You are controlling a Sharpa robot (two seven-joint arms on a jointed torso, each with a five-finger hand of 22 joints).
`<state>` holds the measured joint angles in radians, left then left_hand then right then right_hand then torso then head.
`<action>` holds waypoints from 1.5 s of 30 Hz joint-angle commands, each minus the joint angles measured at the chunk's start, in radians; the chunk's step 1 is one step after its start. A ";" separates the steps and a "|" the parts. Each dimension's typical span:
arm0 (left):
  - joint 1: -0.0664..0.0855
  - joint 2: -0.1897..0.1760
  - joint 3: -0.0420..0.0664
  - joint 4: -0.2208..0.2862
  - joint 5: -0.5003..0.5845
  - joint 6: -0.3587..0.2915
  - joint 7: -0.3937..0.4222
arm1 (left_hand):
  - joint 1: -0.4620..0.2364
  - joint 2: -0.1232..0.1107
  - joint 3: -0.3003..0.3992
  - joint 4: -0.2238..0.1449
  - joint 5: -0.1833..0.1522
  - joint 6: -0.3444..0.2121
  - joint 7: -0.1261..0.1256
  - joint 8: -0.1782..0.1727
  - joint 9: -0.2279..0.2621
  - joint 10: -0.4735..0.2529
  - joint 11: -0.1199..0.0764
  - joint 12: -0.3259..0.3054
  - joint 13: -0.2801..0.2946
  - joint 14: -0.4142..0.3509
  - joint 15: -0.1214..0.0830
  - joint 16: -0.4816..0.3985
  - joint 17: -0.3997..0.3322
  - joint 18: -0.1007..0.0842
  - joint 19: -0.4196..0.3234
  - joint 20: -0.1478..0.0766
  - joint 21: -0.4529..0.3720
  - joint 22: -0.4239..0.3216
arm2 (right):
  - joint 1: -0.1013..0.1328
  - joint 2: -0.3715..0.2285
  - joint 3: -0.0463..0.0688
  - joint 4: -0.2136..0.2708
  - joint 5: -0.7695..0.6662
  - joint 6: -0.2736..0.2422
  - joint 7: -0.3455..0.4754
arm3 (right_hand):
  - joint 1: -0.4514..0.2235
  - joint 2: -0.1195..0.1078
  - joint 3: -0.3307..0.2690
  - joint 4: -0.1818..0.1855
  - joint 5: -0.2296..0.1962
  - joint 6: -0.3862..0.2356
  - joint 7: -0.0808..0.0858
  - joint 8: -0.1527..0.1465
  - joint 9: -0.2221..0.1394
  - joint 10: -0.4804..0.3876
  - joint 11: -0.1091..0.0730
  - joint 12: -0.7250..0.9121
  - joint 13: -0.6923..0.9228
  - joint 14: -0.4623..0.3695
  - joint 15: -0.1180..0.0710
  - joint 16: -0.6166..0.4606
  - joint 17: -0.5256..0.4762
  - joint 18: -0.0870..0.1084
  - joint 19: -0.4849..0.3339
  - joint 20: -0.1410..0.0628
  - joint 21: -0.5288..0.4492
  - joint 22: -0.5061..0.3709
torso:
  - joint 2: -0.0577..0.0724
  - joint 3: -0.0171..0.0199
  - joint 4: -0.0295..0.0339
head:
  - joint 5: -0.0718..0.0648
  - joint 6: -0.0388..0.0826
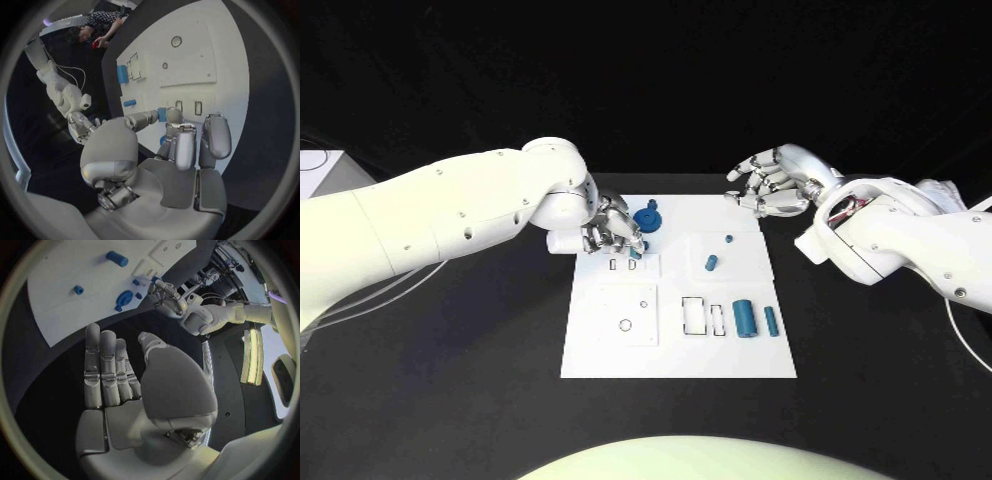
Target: Assemble the parts on the task board
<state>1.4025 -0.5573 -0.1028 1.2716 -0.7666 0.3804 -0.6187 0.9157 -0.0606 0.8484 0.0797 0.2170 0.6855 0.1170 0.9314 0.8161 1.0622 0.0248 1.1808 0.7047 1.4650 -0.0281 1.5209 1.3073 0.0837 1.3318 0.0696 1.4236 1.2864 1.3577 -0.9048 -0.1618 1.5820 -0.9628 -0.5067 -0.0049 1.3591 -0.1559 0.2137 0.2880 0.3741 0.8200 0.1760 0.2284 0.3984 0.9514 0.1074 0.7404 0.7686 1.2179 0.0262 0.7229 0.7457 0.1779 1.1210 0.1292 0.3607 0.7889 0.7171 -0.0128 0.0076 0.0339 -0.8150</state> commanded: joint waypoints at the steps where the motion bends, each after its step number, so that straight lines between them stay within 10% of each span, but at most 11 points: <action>1: 0.004 0.009 -0.005 -0.005 -0.024 -0.015 -0.004 | -0.020 0.004 0.232 -0.244 0.029 0.024 -0.019 0.005 -0.002 0.017 -0.003 0.009 0.010 0.069 -0.010 0.008 0.181 -0.010 0.012 -0.002 0.007 0.009 | 0.000 0.005 0.000 -0.007 0.094 -0.111 0.122 | 0.007 -0.011 0.053 0.000 0.008 -0.004 0.015 0.009 0.000 -0.050 0.009 -0.142 -0.135 -0.086 0.023 -0.147 -0.050 -0.001 -0.063 0.021 -0.105 -0.085 | 0.000 -0.0004 -0.0003 | 0.002 -0.001; 8: 0.006 0.015 -0.022 0.002 -0.047 -0.012 -0.005 | -0.037 0.007 0.235 -0.257 0.063 0.033 -0.023 0.007 -0.002 0.032 -0.008 0.017 0.020 0.073 -0.014 0.013 0.189 -0.012 0.018 -0.007 0.012 0.017 | 0.000 0.013 0.000 -0.019 0.159 -0.129 0.173 | 0.003 -0.043 0.138 -0.009 -0.003 -0.024 0.049 0.010 -0.014 -0.050 0.053 -0.323 -0.409 -0.211 0.083 -0.410 -0.168 0.003 -0.149 0.089 -0.290 -0.280 | 0.001 -0.0018 -0.0007 | 0.001 -0.003; 17: 0.006 0.016 -0.038 0.019 -0.106 -0.013 -0.006 | -0.050 0.008 0.232 -0.268 0.109 0.043 -0.027 0.007 -0.004 0.044 -0.011 0.023 0.025 0.076 -0.018 0.016 0.195 -0.013 0.022 -0.011 0.017 0.023 | 0.000 0.021 0.000 -0.030 0.200 -0.137 0.216 | -0.002 -0.041 0.163 -0.036 -0.006 -0.037 0.068 -0.003 -0.037 -0.060 0.081 -0.398 -0.595 -0.276 0.130 -0.568 -0.298 0.005 -0.313 0.146 -0.300 -0.490 | 0.002 -0.0019 0.0010 | 0.003 -0.004; 26: 0.006 0.017 -0.047 0.022 -0.117 -0.022 -0.006 | -0.066 0.005 0.227 -0.280 0.168 0.059 -0.033 0.007 -0.006 0.066 -0.017 0.033 0.042 0.083 -0.024 0.024 0.210 -0.016 0.033 -0.017 0.025 0.038 | 0.000 0.031 0.000 -0.042 0.221 -0.134 0.231 | -0.007 -0.039 0.169 -0.051 -0.009 -0.038 0.073 -0.015 -0.047 -0.057 0.087 -0.425 -0.649 -0.282 0.139 -0.604 -0.346 0.005 -0.345 0.155 -0.300 -0.554 | 0.002 -0.0015 -0.0004 | 0.005 -0.007; 45: 0.004 0.022 -0.054 0.022 -0.146 -0.031 -0.008 | -0.070 0.004 0.224 -0.282 0.183 0.064 -0.035 0.007 -0.007 0.074 -0.020 0.037 0.048 0.086 -0.026 0.027 0.215 -0.018 0.039 -0.019 0.029 0.044 | -0.003 0.035 0.000 -0.046 0.224 -0.121 0.226 | -0.012 -0.040 0.167 -0.055 -0.011 -0.040 0.077 -0.020 -0.051 -0.060 0.091 -0.433 -0.664 -0.285 0.142 -0.614 -0.361 0.004 -0.350 0.157 -0.300 -0.573 | 0.002 -0.0006 -0.0019 | 0.007 -0.013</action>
<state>1.4066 -0.5381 -0.1561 1.2936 -0.9037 0.3489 -0.6254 0.8442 -0.0661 0.8362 0.0392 0.3954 0.7212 0.1031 0.9311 0.8104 1.1281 0.0056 1.2140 0.7510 1.4688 -0.0465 1.5451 1.3073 0.0837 1.3655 0.0502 1.4474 1.3081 1.3551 -0.8706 -0.1623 1.5364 -0.7400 -0.6343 0.2060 1.3544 -0.1964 0.3825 0.2400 0.3693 0.7879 0.2014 0.2153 0.3491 0.8914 0.1896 0.3133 0.1064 0.9358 0.1660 0.1126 0.3859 0.1778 0.7801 0.2861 0.0658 0.2172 0.7197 -0.0132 0.0059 0.0410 -0.8270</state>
